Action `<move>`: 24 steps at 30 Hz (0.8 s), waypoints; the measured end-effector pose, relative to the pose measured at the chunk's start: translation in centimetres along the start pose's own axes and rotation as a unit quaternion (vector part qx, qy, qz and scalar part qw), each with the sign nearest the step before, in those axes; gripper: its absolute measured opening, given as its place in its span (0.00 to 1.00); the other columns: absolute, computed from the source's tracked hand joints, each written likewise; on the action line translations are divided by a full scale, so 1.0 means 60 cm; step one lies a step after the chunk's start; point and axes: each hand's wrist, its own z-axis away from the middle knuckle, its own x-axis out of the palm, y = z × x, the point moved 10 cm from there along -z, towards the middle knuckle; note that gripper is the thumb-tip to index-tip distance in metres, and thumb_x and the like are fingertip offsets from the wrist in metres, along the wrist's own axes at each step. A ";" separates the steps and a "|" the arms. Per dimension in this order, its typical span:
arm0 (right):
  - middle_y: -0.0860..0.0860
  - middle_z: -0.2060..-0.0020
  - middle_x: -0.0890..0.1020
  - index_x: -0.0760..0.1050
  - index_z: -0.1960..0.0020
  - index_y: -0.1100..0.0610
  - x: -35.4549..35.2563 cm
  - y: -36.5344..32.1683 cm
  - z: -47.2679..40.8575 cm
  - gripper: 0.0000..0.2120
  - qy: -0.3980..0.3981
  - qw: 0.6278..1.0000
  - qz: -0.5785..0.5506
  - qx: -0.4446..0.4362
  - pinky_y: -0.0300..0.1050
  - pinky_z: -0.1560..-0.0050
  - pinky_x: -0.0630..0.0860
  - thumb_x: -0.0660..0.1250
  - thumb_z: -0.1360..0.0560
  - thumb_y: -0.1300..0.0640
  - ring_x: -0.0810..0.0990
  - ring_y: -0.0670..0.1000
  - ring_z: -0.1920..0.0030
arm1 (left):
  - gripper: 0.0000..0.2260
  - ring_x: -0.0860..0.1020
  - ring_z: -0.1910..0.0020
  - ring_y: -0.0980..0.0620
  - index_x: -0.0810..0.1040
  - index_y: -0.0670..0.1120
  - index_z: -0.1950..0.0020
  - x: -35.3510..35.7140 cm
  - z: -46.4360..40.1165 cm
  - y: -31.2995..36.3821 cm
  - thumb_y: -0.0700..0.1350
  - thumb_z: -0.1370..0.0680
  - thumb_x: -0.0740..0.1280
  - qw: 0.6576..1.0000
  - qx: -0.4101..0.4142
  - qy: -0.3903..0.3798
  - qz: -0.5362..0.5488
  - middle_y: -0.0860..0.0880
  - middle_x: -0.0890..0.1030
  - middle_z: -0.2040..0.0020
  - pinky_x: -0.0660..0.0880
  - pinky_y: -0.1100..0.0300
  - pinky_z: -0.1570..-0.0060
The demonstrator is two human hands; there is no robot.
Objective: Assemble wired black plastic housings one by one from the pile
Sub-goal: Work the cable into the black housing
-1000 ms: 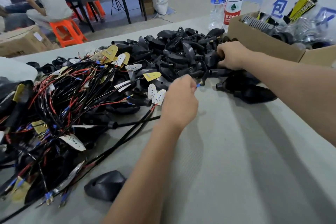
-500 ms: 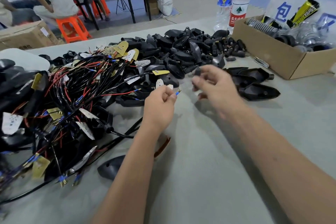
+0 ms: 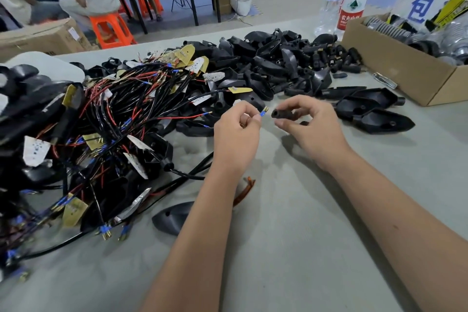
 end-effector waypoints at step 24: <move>0.46 0.53 0.80 0.86 0.52 0.51 0.000 -0.030 0.006 0.13 0.008 0.992 0.107 -0.059 0.40 0.53 0.70 0.78 0.31 0.66 0.76 0.44 0.51 | 0.08 0.73 0.70 0.56 0.79 0.49 0.59 0.019 0.008 -0.012 0.43 0.19 0.67 0.995 -0.062 -0.072 -0.037 0.52 0.82 0.71 0.68 0.59 0.66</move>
